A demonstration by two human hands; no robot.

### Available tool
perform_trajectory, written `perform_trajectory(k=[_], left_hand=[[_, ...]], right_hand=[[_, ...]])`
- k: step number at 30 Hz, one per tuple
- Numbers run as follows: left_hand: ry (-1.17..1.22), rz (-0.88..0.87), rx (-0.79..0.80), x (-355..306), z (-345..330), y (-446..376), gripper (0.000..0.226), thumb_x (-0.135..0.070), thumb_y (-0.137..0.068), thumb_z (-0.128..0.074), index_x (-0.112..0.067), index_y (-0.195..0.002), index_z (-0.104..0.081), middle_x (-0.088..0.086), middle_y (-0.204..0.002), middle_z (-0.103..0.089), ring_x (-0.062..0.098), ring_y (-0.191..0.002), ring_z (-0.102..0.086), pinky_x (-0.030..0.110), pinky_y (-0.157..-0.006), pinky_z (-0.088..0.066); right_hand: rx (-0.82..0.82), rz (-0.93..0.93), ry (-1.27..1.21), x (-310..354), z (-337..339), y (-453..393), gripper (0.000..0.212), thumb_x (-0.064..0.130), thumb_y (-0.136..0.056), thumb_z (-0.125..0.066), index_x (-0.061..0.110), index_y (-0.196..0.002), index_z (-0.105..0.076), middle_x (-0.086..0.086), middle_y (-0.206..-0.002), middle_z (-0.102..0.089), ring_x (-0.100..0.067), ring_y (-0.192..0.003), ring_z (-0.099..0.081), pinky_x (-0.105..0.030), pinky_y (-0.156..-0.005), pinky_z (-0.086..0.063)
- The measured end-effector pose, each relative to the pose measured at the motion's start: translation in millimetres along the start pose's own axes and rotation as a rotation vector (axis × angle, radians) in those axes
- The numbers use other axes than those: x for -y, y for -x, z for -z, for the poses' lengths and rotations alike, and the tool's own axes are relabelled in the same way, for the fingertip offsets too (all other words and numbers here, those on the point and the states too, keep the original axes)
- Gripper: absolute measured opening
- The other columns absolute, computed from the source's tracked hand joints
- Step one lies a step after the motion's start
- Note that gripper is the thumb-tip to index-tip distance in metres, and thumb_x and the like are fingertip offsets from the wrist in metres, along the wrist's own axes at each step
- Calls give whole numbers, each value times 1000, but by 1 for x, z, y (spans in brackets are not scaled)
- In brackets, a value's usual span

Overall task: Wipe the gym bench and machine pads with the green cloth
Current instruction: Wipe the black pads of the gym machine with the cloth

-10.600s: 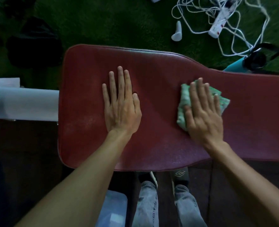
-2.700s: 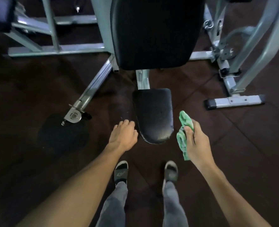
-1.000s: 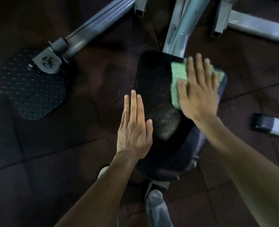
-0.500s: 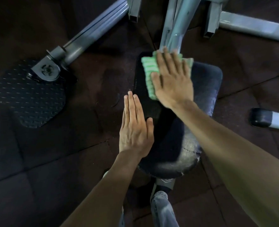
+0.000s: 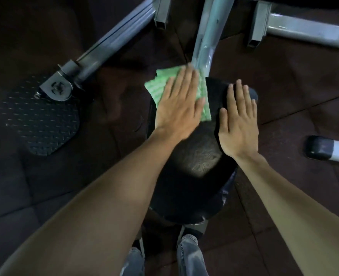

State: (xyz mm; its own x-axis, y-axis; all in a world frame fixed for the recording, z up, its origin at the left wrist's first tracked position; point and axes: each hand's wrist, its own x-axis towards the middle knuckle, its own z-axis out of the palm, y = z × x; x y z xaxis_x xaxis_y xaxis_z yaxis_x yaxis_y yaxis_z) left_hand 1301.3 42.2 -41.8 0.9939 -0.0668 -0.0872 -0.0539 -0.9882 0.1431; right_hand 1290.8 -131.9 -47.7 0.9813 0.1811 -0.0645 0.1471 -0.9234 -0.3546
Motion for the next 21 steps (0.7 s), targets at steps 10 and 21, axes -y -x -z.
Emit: perform_trajectory(k=[10,21], left_hand=[[58,214,106,-26,3,113,67,-36,-108,-19,-2,-163,-1,14,-173,2,24,-161,1,43,-131,-9],[57,205,-14,-15,-5,72,66,-40,-110,-22,-5,-164,-7,13,-173,-4,23,-160,-4,43,-130,-10]], right_hand=[[25,57,65,-1,3,2,58,31,-112,-22,13,-165,-6,-9,-174,0,-24,-161,4,-45,-130,-1],[21,83,67,-3,1,0,57,34,-113,-20,13,-165,-8,-8,-174,-2,-26,-161,2,-47,-131,-4]])
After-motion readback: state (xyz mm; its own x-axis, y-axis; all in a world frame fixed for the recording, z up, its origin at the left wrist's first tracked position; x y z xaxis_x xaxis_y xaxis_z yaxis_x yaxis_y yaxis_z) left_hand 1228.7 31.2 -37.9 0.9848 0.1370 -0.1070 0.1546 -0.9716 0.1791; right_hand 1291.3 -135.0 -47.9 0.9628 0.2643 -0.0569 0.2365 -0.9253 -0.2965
